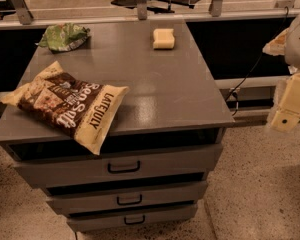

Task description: Move green jalapeno chip bag near sponge

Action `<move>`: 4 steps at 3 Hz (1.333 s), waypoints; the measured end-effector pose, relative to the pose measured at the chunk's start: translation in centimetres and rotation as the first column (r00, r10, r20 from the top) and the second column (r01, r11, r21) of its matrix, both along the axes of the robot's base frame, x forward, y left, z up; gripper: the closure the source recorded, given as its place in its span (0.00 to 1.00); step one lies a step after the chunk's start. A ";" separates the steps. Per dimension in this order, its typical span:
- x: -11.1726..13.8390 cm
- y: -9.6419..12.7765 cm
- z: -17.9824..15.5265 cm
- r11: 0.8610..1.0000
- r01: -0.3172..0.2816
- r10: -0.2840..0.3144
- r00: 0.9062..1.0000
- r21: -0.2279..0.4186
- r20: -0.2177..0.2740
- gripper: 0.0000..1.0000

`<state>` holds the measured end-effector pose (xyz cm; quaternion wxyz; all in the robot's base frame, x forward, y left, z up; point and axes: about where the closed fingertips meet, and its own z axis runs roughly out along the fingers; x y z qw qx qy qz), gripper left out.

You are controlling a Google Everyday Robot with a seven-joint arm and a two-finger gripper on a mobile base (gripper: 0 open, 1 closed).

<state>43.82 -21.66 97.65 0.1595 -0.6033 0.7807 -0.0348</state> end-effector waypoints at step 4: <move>11.8 10.3 0.4 0.953 -0.196 0.152 0.969 0.233 0.194 0.00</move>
Offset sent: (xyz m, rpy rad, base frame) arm 0.0448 0.0329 -0.0134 0.1562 -0.0511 0.0593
